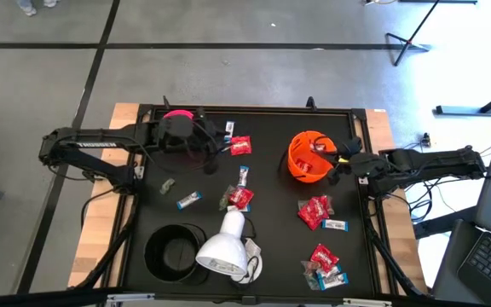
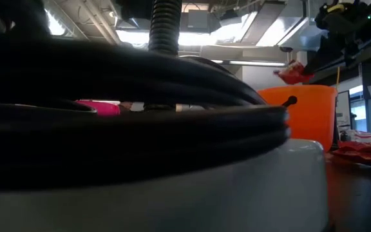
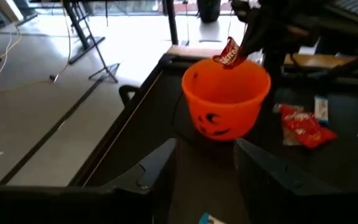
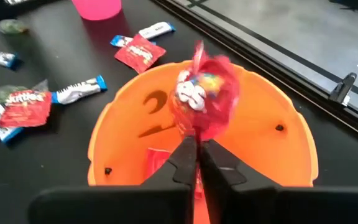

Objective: Sort candy
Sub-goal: Put the red candy into the orange bucket, then put the green gummy into the pink bucket

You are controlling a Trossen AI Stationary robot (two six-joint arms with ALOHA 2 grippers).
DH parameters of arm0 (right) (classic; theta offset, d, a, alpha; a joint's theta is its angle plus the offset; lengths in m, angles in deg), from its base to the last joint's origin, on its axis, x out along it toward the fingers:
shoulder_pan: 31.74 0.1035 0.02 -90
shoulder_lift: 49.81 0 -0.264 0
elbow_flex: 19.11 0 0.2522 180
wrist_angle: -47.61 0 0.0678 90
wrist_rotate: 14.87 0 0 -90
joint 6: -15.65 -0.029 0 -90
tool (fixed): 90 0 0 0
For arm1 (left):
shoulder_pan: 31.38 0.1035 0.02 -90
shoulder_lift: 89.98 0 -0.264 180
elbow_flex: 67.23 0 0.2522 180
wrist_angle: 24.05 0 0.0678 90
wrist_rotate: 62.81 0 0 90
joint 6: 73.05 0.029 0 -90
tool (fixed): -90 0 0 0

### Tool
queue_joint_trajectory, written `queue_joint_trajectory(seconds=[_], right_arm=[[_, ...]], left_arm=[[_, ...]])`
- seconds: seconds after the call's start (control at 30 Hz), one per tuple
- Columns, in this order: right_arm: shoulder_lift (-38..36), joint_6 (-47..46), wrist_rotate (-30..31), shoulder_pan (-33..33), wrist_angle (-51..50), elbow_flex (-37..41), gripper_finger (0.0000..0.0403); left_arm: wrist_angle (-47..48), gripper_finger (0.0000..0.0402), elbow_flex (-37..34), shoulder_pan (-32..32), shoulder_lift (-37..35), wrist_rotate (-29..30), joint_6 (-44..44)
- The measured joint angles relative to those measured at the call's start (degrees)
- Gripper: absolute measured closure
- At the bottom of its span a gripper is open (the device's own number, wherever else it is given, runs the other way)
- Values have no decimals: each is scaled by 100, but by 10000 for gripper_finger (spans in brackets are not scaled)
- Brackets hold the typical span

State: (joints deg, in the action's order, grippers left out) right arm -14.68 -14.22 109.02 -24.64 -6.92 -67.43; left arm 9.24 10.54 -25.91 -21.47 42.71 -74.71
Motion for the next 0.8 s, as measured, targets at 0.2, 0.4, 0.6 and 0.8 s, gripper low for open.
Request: queue_joint_trajectory(seconds=[0.2,0.4,0.6,0.8], right_arm=[[-4,-6,2,0,17,0,324],[-16,102,2,0,32,0,278],[-14,603,13,0,425,0,272],[-13,1384,2,0,1096,0,272]], left_arm=[[446,252,0,0,-33,7,-137],[1199,252,0,0,-289,9,-611],[2487,252,2,0,-439,-53,-1480],[3666,253,2,-4,-438,-582,-2440]])
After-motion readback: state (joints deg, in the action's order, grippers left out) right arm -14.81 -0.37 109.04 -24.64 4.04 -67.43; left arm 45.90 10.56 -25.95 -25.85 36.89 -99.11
